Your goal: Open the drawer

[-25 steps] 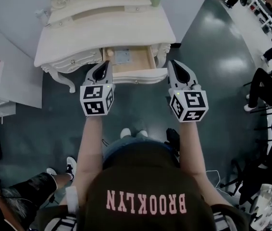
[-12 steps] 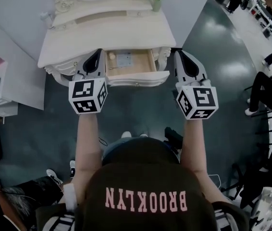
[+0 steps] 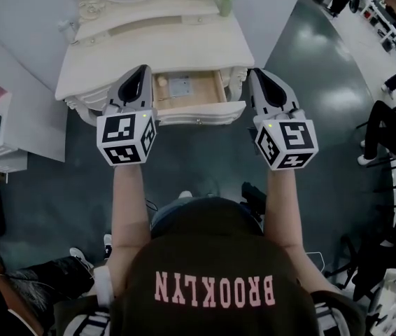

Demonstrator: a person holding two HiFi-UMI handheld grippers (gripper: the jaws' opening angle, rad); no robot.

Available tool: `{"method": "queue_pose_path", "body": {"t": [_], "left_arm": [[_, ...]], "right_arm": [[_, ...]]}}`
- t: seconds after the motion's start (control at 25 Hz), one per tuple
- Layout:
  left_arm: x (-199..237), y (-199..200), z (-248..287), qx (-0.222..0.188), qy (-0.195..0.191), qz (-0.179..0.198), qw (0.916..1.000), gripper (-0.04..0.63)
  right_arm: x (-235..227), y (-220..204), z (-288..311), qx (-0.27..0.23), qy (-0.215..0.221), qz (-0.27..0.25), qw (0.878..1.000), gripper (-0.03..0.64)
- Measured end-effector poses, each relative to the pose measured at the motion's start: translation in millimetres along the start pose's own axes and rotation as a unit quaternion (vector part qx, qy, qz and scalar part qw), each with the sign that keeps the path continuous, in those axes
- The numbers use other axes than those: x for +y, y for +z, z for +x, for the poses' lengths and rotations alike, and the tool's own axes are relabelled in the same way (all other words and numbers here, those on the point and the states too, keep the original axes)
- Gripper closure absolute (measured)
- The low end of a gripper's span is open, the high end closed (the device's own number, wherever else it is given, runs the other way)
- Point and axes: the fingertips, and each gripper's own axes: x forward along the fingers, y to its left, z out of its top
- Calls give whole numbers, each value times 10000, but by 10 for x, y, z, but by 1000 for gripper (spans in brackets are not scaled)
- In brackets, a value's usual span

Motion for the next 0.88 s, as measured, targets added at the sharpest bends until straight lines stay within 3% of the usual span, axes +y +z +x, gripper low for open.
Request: {"method": "queue_pose_path", "body": {"t": [0.24,0.88], "left_arm": [[1,-19,5,2,-58,-139,9999,589],[-31,15,-17,-75,-68,-87,9999,591]], "right_arm": [[-41,-56,-7,67,-91,54,9999,621],[-27,-99,-14,175,-161,-95,9997,621]]}}
